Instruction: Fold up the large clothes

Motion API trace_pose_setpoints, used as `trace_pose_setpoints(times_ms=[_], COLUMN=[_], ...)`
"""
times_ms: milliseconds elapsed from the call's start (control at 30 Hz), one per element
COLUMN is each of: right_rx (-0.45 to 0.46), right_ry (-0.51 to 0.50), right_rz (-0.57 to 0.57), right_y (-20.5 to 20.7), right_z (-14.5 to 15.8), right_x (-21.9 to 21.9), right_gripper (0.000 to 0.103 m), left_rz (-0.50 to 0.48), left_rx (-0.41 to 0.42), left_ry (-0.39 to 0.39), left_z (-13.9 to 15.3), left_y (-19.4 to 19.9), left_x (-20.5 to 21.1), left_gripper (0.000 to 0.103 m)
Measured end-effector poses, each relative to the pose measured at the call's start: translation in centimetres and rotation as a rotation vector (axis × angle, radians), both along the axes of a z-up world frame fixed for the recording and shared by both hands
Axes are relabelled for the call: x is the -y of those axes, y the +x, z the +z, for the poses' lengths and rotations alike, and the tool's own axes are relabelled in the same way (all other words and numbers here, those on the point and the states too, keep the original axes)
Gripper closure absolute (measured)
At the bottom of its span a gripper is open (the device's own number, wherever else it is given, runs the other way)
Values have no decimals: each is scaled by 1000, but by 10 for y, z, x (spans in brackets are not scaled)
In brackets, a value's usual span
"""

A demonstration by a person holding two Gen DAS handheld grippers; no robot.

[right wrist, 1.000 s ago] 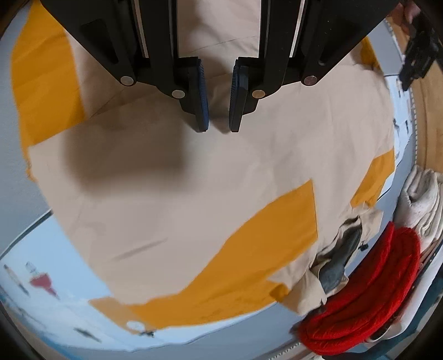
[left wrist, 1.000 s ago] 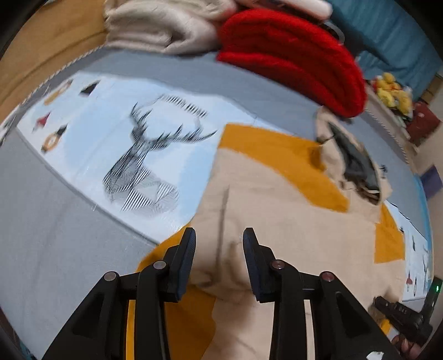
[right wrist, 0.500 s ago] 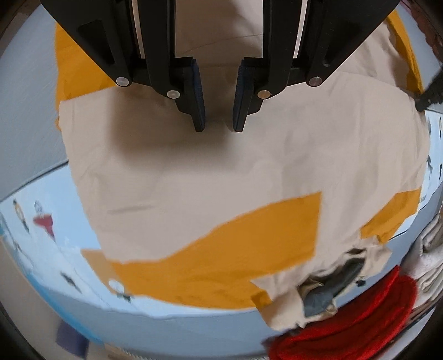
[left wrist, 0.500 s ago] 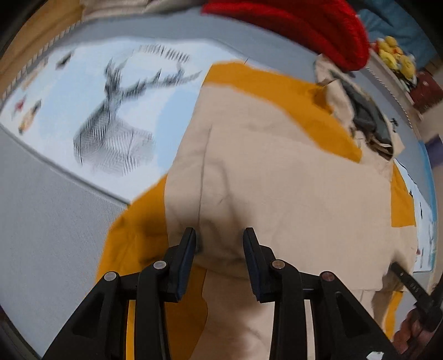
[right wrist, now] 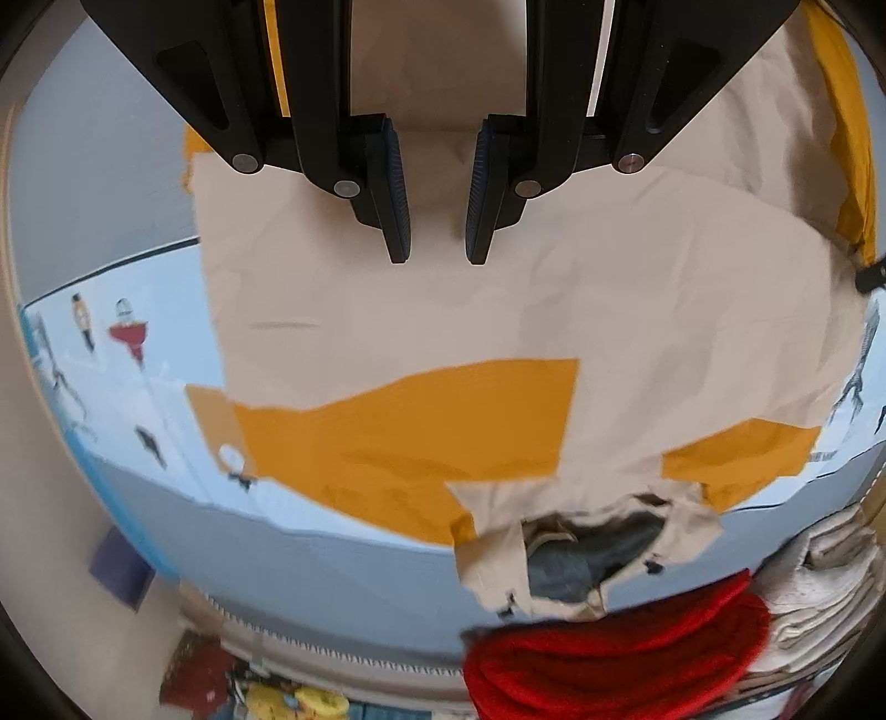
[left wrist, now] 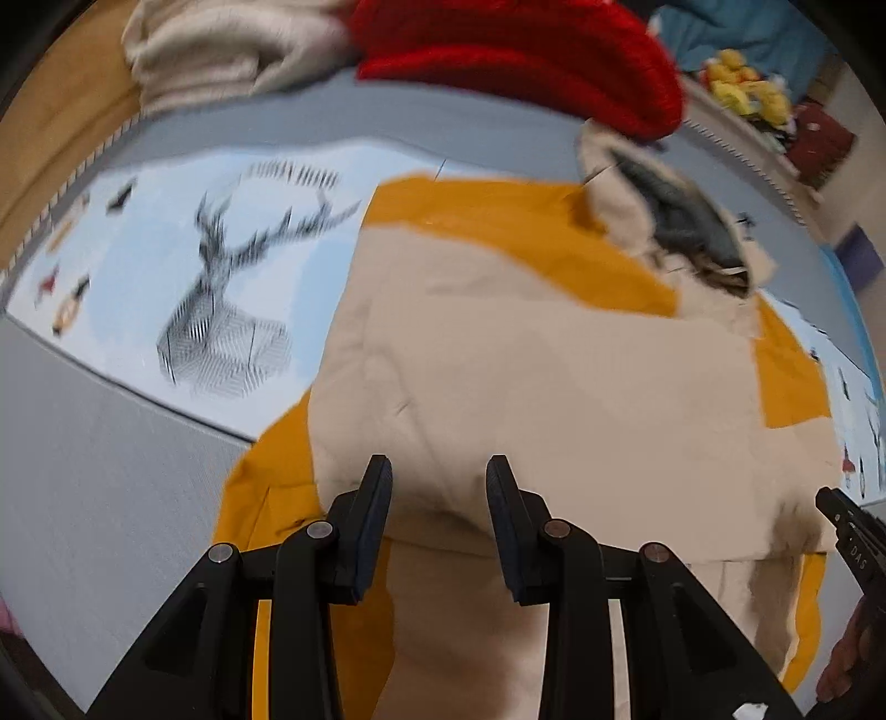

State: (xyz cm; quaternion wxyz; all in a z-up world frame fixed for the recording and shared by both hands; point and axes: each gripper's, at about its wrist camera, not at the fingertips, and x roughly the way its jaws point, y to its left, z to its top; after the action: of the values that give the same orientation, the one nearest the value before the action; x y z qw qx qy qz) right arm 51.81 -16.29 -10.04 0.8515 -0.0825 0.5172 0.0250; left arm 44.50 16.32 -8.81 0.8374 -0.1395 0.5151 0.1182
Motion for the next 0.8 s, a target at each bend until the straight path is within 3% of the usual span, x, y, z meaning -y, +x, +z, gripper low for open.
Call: trace_pose_setpoints(times_ms=[133,400,533,800], right_rx=[46,86,95,117], right_ry=[-8,29,38,82], right_rz=[18,-1,2,12], right_y=[-22,-68,-84,-87], right_z=[19,43,47,59], right_x=[2,14,21,28], right_gripper=[81,81,81,81], left_rz=[-43,-65,-112,-175], left_rx=[90,191,256,360], left_ry=[19,-5,23,104], left_z=[21,42,51,63], left_y=[-13,-35,-44,-41], left_x=[17,48,69,87], left_gripper=[70,67,58,58])
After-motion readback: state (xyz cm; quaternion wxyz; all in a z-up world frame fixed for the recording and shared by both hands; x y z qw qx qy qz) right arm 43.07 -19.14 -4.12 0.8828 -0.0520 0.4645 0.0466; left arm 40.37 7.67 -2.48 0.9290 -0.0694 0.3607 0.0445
